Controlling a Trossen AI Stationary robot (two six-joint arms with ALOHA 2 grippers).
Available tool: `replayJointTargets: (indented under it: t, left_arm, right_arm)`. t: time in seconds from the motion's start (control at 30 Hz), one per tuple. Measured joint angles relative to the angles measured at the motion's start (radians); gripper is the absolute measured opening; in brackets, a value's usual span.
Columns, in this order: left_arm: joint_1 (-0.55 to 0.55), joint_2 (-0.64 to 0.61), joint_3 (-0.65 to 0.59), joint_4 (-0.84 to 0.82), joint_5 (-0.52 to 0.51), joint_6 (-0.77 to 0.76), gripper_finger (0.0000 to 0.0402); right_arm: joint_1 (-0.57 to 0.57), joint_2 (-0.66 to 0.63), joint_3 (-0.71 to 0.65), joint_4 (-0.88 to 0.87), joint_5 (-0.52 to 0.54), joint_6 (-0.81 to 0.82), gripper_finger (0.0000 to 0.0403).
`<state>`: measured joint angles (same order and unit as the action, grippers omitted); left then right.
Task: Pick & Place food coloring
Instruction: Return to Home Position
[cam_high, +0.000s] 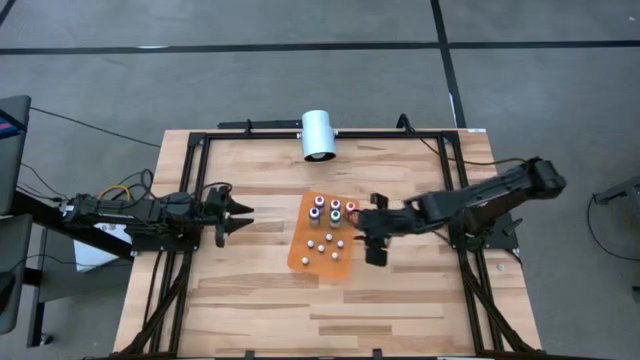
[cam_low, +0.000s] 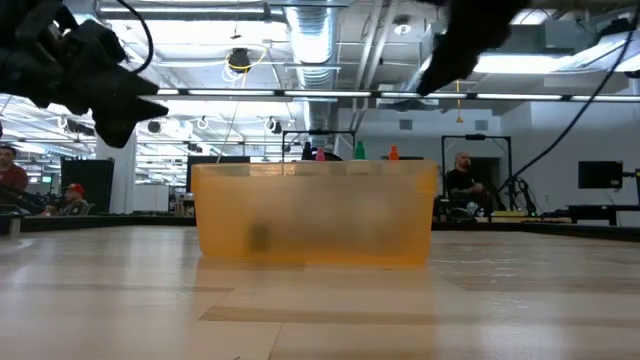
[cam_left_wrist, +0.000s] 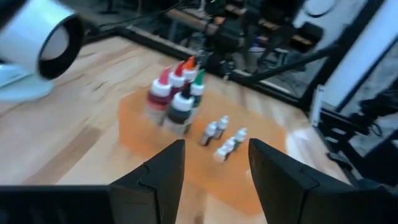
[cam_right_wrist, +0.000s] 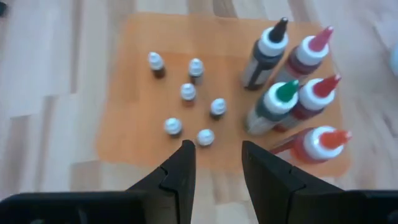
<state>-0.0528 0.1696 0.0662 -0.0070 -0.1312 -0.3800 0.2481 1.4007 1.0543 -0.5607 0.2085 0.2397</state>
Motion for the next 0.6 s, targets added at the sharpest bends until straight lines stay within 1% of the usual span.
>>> replayJointTargets:
  t: [0.13,0.27,0.37,0.6]
  left_arm:
    - [0.0,-0.001,0.0,0.05,0.019,0.027,0.0169]
    - [0.007,-0.024,0.0,0.051,0.019,0.026,0.0169]
    - [0.019,-0.061,0.0,0.05,0.019,0.028,0.0169]
    - [0.028,-0.168,0.001,0.02,0.02,0.069,0.0169]
  right_arm:
    - [0.033,-0.14,-0.107,0.009,0.001,0.058,0.0121]
    - [0.041,-0.308,-0.217,0.006,0.018,0.118,0.0121]
    - [0.04,-0.448,-0.302,0.021,0.035,0.152,0.0121]
    - [0.04,-0.767,-0.481,0.079,0.085,0.173,0.0121]
